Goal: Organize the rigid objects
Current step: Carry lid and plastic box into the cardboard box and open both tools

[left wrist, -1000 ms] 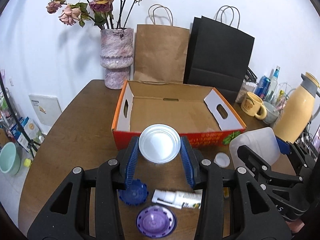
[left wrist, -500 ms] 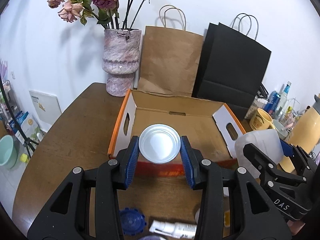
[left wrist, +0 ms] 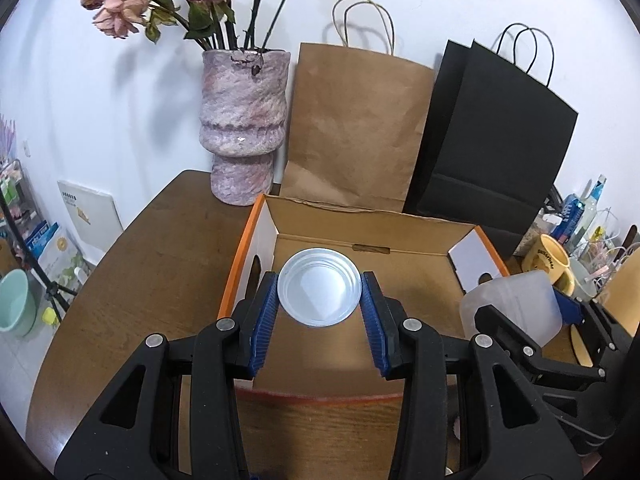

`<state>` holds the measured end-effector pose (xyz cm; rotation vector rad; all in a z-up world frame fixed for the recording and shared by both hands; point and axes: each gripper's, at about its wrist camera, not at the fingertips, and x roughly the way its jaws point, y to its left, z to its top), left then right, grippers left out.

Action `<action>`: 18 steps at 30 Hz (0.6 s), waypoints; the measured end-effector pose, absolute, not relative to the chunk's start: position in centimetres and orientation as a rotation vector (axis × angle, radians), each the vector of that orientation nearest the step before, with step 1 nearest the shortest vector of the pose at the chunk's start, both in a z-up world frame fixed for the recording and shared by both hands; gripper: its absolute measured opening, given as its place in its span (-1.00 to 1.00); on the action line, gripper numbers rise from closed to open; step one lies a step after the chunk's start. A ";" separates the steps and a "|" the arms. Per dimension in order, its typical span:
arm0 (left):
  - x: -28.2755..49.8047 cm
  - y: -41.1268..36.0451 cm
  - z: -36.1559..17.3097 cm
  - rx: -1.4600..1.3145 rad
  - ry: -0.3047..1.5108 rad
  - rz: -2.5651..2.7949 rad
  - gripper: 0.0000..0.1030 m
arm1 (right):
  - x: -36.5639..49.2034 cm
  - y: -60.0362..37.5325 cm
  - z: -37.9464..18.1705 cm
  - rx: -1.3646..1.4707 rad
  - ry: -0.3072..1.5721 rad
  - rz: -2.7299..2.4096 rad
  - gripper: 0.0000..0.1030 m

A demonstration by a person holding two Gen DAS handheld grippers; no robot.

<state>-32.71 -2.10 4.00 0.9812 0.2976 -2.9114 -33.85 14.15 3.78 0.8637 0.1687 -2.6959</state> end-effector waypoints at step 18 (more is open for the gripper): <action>-37.2 -2.2 0.3 1.105 0.219 -2.820 -0.29 | -38.7 14.2 0.6 1.022 0.218 -2.665 0.68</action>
